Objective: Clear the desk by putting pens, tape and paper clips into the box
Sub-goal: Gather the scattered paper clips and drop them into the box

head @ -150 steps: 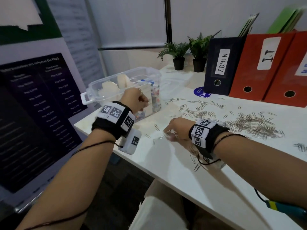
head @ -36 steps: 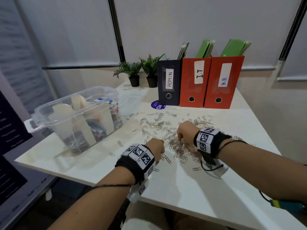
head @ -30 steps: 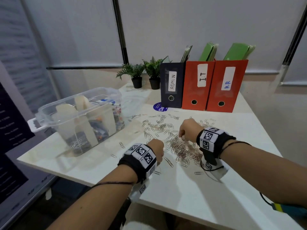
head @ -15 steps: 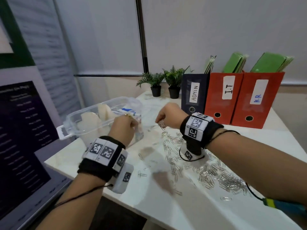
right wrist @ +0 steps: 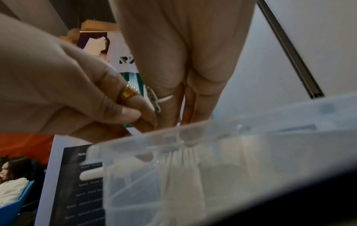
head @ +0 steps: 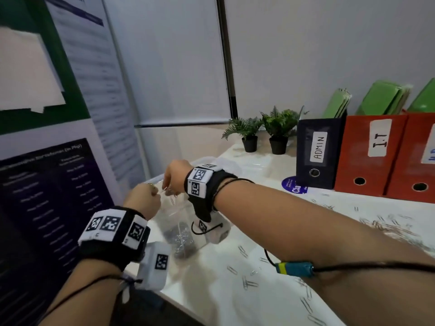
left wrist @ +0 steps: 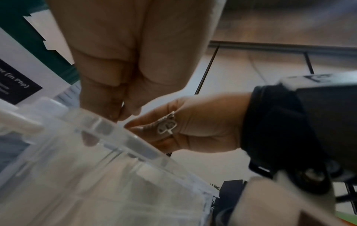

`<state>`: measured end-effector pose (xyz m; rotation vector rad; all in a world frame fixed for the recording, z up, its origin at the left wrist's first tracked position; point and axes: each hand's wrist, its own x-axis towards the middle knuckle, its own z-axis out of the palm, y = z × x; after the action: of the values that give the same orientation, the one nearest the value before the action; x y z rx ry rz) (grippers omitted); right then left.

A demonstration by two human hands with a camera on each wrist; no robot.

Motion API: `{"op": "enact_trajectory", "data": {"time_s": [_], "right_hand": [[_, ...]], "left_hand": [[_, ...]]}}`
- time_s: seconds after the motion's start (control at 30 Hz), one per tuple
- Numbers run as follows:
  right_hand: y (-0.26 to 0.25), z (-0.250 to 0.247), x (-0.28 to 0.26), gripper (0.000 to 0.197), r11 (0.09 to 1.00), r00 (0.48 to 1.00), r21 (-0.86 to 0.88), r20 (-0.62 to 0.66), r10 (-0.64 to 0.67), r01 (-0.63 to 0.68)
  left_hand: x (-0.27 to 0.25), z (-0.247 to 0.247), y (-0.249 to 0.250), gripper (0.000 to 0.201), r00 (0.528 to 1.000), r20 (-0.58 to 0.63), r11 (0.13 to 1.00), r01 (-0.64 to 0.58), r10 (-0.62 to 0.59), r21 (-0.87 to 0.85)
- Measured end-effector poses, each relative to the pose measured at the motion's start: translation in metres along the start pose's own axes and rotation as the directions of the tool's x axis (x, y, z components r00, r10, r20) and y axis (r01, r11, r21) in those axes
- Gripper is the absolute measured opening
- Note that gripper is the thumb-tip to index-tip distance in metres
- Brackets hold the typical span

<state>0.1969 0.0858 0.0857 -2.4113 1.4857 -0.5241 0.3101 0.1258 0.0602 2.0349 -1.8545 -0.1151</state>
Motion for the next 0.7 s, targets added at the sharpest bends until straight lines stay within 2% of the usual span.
{"op": "enact_trajectory", "data": {"time_s": [0.17, 0.4, 0.47, 0.57, 0.63, 0.7], "right_hand": [[0.005, 0.015, 0.0, 0.037, 0.999, 0.998, 0.022, 0.062, -0.028, 0.027], [0.014, 0.013, -0.012, 0.022, 0.994, 0.996, 0.062, 0.012, -0.086, 0.085], [0.023, 0.009, -0.021, 0.022, 0.992, 0.994, 0.071, -0.029, -0.104, 0.106], [0.045, -0.001, -0.045, 0.026, 0.995, 0.99, 0.066, -0.13, -0.064, 0.073], [0.066, -0.011, -0.065, 0.031, 0.999, 0.982, 0.029, -0.191, -0.009, 0.015], [0.096, -0.025, -0.09, 0.032, 0.998, 0.976, -0.032, -0.212, 0.05, -0.058]], "left_hand": [[0.001, 0.005, 0.005, 0.036, 1.0, 0.024, 0.998, 0.013, -0.012, -0.056], [-0.004, 0.015, -0.003, 0.045, 1.0, 0.009, 0.976, -0.004, 0.006, -0.22], [-0.007, 0.015, -0.001, 0.053, 0.999, -0.047, 0.967, -0.007, -0.005, -0.256], [-0.017, 0.014, 0.016, 0.055, 0.975, -0.223, 0.952, -0.054, -0.015, -0.302], [-0.027, 0.015, 0.04, 0.049, 0.952, -0.301, 0.951, -0.139, 0.052, -0.278], [-0.037, 0.022, 0.071, 0.042, 0.936, -0.325, 0.945, -0.219, 0.134, -0.241]]}}
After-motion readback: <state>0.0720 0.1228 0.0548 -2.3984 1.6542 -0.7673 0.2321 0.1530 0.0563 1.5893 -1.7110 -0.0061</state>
